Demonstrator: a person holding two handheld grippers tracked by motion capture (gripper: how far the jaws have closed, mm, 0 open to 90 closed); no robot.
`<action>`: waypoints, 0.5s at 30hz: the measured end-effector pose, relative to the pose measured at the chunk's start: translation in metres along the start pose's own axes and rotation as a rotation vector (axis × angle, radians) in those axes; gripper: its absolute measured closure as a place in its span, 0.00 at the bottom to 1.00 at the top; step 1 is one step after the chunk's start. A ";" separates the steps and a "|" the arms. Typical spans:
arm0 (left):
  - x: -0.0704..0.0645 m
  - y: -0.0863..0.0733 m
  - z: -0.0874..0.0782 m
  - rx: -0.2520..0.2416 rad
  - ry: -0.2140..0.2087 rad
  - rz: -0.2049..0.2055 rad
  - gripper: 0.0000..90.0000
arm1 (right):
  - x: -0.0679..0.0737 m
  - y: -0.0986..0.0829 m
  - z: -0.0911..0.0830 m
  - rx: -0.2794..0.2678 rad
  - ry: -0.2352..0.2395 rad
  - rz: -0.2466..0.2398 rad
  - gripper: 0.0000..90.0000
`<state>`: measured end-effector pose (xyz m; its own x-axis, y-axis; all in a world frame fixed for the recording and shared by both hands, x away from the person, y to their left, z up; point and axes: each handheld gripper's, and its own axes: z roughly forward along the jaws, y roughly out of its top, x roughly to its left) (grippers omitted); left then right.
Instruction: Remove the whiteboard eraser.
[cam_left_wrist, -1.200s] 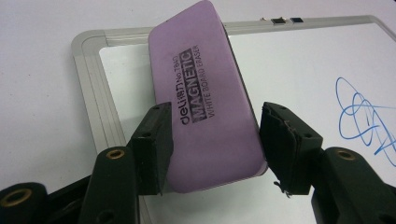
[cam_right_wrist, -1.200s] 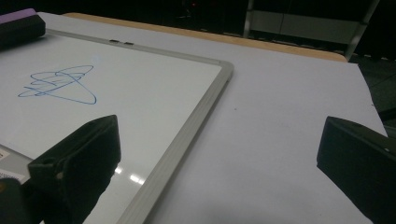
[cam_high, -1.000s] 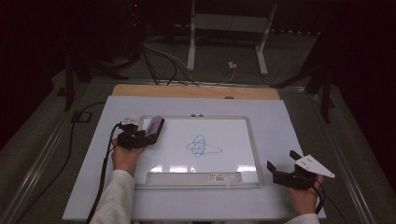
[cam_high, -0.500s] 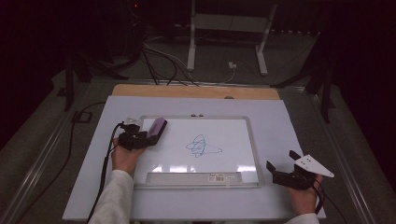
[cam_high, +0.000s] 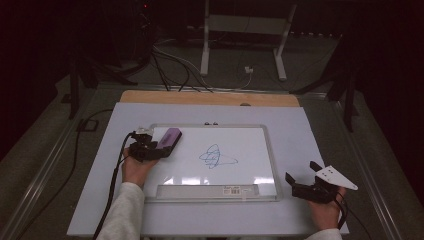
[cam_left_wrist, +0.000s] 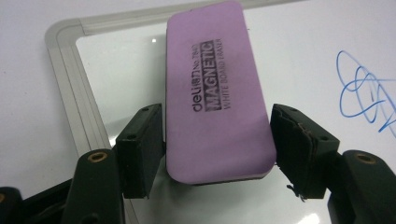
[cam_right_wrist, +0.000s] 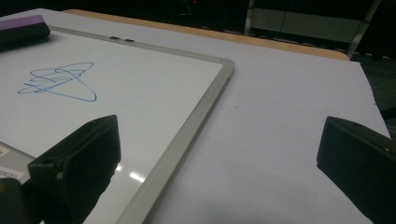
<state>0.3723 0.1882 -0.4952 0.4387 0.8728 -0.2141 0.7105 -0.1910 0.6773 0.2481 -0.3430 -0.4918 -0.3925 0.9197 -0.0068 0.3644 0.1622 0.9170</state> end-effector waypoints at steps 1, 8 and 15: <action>0.000 0.000 0.001 0.004 0.003 0.000 0.41 | 0.000 0.000 0.000 0.000 0.000 0.000 0.00; -0.001 0.000 0.001 0.019 -0.009 0.006 0.47 | 0.000 0.000 0.000 0.002 0.001 -0.002 0.00; -0.004 0.001 0.000 0.012 -0.005 0.015 0.47 | 0.000 0.000 0.000 0.002 0.001 -0.002 0.00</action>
<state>0.3710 0.1850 -0.4939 0.4522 0.8674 -0.2076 0.7102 -0.2094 0.6722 0.2484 -0.3430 -0.4920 -0.3939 0.9191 -0.0084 0.3654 0.1650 0.9161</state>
